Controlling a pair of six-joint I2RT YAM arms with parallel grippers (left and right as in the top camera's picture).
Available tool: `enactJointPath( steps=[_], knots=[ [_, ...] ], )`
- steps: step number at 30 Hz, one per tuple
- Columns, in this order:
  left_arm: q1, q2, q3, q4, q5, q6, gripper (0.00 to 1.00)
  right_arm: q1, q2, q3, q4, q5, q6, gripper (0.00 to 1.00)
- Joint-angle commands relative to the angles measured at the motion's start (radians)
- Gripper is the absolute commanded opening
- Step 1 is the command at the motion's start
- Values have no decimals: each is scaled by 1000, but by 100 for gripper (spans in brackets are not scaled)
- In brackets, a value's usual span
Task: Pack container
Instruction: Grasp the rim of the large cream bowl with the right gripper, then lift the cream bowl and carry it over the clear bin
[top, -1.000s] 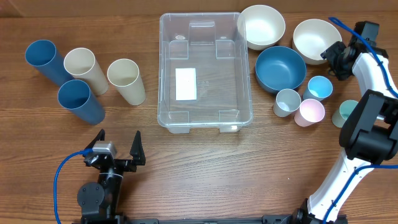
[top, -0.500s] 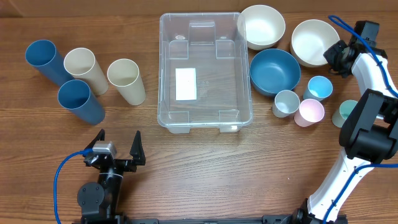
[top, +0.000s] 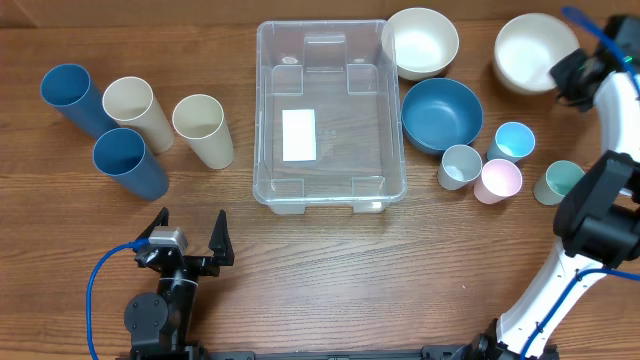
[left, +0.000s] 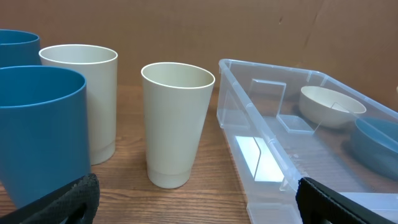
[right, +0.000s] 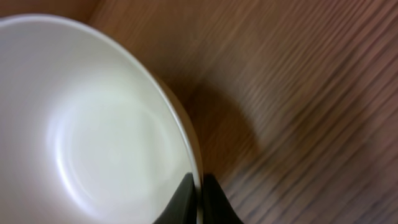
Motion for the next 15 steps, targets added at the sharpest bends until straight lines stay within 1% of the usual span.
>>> enactJointPath(
  steps=[1, 6, 9, 11, 12, 15],
  knots=[
    [10, -7, -3, 1, 11, -7, 100, -12, -63, 247, -113, -29, -59, 4],
    [10, -7, -3, 1, 11, -7, 100, 23, -67, 529, -344, -149, -144, 4],
    [10, -7, -3, 1, 11, -7, 100, 81, -69, 674, -488, -232, -202, 4],
    [10, -7, -3, 1, 11, -7, 100, 137, -69, 739, -570, -278, -237, 4],
    [10, -7, -3, 1, 11, -7, 100, 186, -69, 763, -619, -293, -259, 4],
    [10, -7, -3, 1, 11, -7, 100, 278, -69, 765, -673, -298, -290, 4]
  ],
)
